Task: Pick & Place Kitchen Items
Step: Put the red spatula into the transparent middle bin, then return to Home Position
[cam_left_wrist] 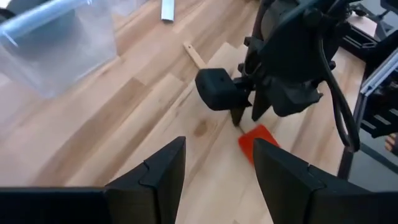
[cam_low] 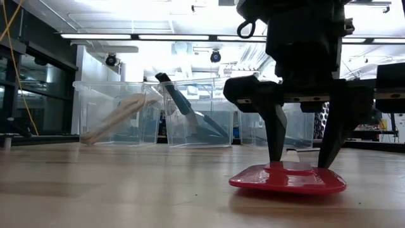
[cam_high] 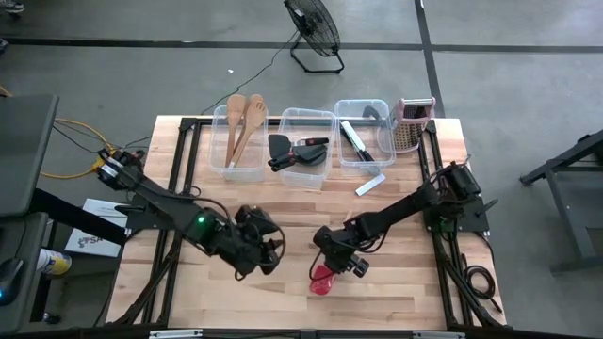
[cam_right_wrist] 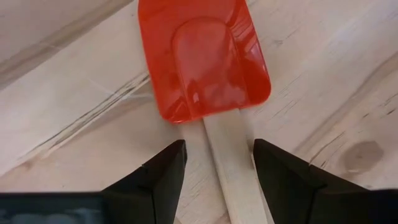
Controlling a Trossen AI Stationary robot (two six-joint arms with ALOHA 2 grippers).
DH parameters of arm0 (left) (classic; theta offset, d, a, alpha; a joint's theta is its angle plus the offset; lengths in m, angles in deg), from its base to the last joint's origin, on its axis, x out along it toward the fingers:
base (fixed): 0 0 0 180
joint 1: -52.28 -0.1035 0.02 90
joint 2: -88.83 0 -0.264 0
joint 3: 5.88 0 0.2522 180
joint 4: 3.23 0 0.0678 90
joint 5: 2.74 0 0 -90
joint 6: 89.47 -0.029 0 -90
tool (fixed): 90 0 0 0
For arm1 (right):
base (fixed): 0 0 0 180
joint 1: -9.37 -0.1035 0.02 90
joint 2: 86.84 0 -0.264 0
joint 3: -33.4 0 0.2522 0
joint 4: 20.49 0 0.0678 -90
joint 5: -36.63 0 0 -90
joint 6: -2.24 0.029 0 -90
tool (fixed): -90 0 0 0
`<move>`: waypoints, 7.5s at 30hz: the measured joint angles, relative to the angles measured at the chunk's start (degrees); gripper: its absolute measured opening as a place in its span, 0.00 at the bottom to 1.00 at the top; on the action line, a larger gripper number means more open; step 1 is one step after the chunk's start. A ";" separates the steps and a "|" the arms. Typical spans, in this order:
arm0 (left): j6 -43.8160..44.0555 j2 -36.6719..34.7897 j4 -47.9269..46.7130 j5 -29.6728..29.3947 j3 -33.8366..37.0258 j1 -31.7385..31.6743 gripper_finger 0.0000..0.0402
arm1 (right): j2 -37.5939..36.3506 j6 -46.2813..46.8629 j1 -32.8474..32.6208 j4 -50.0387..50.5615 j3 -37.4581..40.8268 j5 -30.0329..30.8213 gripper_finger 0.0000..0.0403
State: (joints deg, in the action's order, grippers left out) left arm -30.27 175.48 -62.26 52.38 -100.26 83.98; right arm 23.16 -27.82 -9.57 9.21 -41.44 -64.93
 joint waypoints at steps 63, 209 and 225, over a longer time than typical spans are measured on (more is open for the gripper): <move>-27.04 -21.80 22.01 -4.63 15.54 -2.45 0.22 | -28.27 27.57 0.75 -6.08 0.35 13.48 0.16; -39.42 -85.60 39.26 43.76 69.01 -39.56 0.22 | -84.51 61.86 18.23 -51.30 59.14 23.32 0.32; -39.50 -86.29 40.90 44.56 74.44 -39.58 0.22 | -94.60 61.92 18.23 -36.80 60.59 21.60 0.32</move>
State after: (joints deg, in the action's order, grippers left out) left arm -69.77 89.19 -21.37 96.94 -25.81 44.40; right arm -71.45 34.10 8.66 -27.59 19.14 -43.32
